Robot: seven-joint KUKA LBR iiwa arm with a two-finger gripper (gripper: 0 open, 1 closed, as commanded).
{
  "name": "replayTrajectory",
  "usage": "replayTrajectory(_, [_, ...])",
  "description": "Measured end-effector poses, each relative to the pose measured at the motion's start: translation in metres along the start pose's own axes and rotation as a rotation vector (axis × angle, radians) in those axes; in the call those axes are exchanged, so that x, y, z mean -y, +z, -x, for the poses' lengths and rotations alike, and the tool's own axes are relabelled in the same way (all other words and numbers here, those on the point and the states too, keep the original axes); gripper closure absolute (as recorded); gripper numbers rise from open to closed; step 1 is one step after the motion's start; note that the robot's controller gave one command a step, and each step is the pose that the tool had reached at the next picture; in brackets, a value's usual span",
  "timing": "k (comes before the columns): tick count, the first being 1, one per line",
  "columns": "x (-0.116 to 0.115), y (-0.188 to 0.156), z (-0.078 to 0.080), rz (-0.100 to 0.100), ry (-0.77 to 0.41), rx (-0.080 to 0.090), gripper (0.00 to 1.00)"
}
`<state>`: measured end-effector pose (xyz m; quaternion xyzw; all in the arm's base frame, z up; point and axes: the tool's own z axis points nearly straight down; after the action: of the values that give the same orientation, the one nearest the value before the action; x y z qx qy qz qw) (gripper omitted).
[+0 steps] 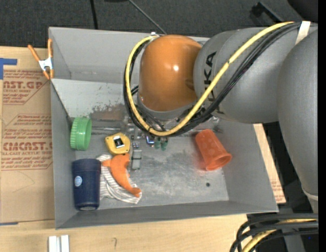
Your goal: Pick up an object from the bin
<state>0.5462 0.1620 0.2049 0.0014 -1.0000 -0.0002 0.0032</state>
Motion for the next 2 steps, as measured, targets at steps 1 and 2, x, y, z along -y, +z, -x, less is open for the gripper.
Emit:
replayTrajectory(1, [0.001,-0.005,0.002,0.001,0.002,0.007,0.00])
replayTrajectory(2, [0.003,0.036,-0.002,0.003,-0.013,0.016,0.00])
